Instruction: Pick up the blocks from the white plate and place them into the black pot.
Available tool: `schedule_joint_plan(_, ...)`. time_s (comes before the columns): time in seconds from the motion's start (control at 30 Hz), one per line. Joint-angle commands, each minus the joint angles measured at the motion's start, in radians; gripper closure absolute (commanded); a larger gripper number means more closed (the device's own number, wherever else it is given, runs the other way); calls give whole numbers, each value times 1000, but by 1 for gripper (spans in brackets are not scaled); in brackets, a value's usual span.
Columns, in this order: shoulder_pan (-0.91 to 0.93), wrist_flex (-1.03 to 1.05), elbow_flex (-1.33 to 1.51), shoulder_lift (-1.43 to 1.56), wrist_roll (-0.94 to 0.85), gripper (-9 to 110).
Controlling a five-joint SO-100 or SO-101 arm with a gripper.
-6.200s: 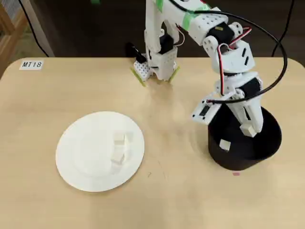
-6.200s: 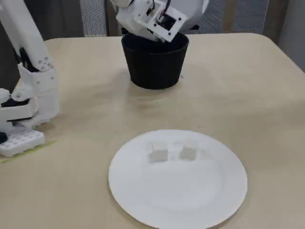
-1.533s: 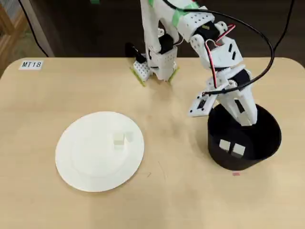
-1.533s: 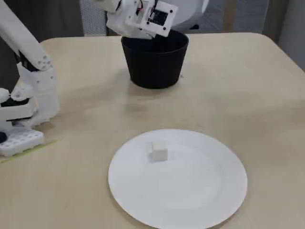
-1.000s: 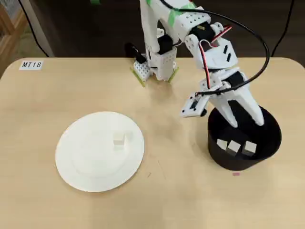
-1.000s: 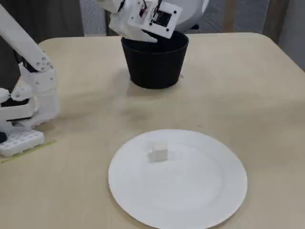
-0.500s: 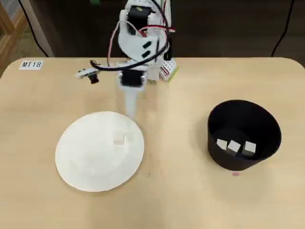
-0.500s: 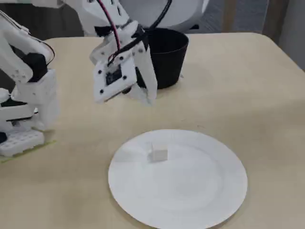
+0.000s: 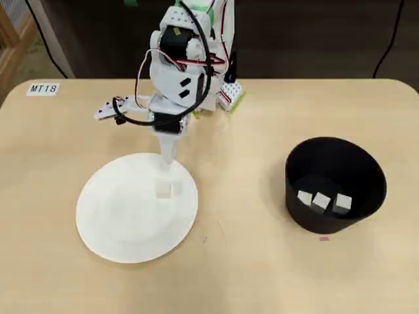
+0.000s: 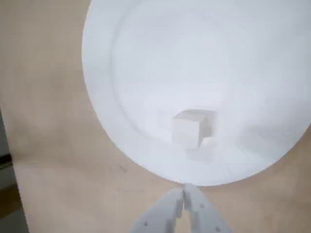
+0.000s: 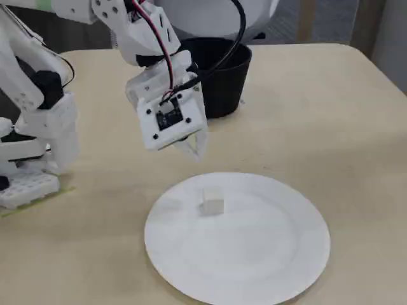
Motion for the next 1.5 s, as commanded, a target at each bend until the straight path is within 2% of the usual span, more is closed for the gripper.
schedule_joint_plan(0.0,-6,-66,0,-28,-61,104)
schedule_joint_plan(0.2,38,-179,0,-169,-80,104)
schedule_joint_plan(0.3,64,-202,-6,-218,-103,79)
schedule_joint_plan(0.5,87,-189,-9,-241,-97,72)
schedule_joint_plan(0.97,104,-146,-34,-316,-138,74)
schedule_joint_plan(1.1,103,-147,-61,-354,-138,78)
schedule_joint_plan(1.23,92,-160,-78,-367,-141,83)
schedule_joint_plan(1.47,94,-192,-81,-364,-127,102)
